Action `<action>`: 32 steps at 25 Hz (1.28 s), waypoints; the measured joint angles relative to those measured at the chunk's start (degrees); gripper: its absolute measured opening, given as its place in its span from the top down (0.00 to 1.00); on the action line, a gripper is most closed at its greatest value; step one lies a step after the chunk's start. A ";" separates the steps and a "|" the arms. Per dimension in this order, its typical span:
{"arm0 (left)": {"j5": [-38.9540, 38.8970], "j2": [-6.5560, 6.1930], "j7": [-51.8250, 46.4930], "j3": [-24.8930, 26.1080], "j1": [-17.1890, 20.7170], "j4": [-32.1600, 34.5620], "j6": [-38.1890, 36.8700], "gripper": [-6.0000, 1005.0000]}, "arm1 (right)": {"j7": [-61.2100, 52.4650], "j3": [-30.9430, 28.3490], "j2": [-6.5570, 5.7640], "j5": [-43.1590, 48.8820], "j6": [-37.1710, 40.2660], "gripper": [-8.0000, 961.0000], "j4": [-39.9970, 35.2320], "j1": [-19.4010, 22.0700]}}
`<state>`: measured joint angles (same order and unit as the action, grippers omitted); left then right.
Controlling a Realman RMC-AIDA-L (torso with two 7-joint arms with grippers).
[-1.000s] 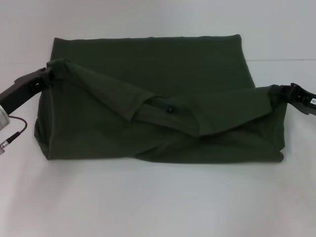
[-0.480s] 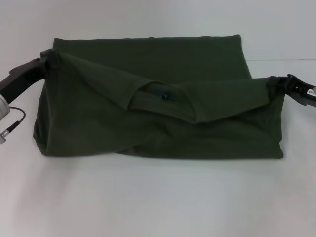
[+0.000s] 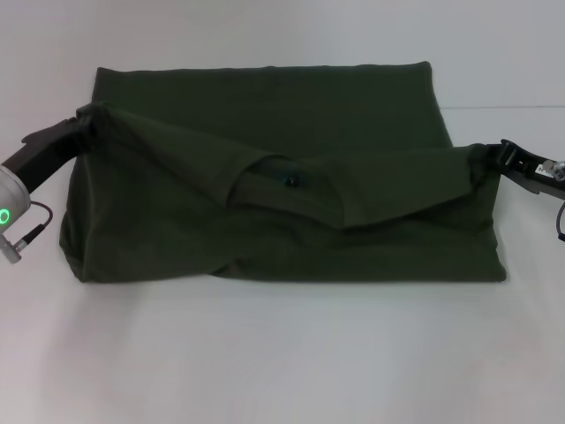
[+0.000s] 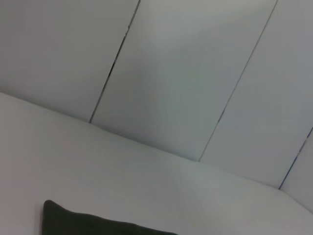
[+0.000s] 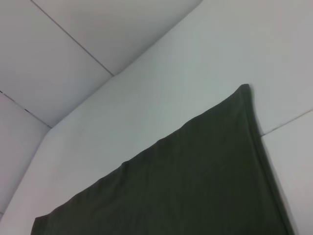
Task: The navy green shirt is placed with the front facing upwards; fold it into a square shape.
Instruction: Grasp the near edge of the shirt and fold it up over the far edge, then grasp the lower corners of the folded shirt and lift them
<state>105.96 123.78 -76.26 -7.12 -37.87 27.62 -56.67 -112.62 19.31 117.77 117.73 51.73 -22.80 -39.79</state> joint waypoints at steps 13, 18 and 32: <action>-0.03 0.10 1.12 -0.01 1.77 -0.92 -1.86 0.76 | 0.00 -0.14 -0.28 0.05 1.21 0.76 -0.15 1.64; 0.48 -1.27 -7.50 -1.49 4.38 2.31 -6.77 0.66 | -0.05 -0.65 -0.95 -2.67 4.66 0.59 -0.65 3.73; 14.08 -14.72 -47.85 -26.18 11.10 14.25 -24.42 0.19 | -13.71 8.96 -9.71 1.26 21.32 0.12 -2.89 9.31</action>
<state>120.04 109.06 -124.11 -33.30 -26.77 41.87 -81.09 -126.34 28.27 108.06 118.99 73.05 -25.69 -30.48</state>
